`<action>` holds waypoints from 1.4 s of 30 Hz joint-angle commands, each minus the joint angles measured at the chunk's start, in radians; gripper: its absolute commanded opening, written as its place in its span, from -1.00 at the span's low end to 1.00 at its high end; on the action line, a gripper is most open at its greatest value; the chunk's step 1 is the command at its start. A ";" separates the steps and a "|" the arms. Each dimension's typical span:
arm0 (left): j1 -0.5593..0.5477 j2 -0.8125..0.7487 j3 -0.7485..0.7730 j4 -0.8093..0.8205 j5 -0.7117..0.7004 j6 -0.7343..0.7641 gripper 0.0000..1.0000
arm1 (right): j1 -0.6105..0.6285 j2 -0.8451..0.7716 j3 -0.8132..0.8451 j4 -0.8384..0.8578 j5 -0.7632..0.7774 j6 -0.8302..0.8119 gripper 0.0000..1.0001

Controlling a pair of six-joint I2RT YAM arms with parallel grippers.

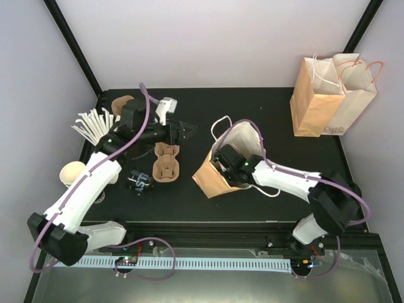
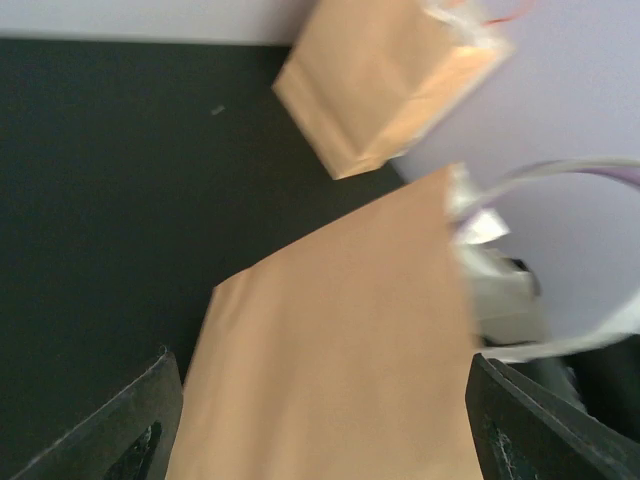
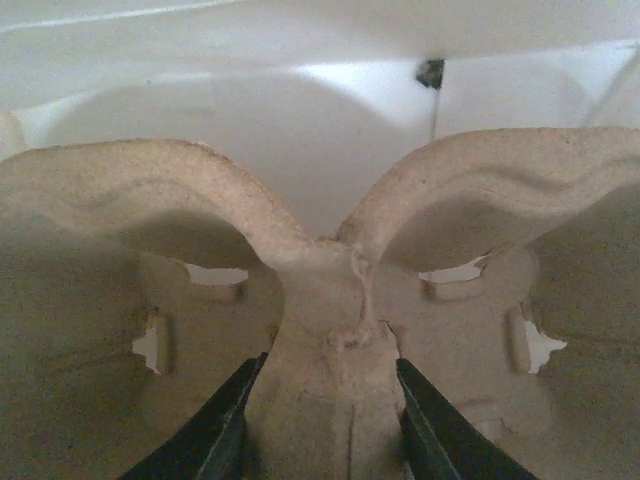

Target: Pack the takeout coffee

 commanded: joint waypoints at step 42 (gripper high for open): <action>-0.283 0.284 0.403 -0.326 -0.747 0.533 0.61 | -0.060 0.401 0.403 -0.341 -0.211 -0.253 -0.40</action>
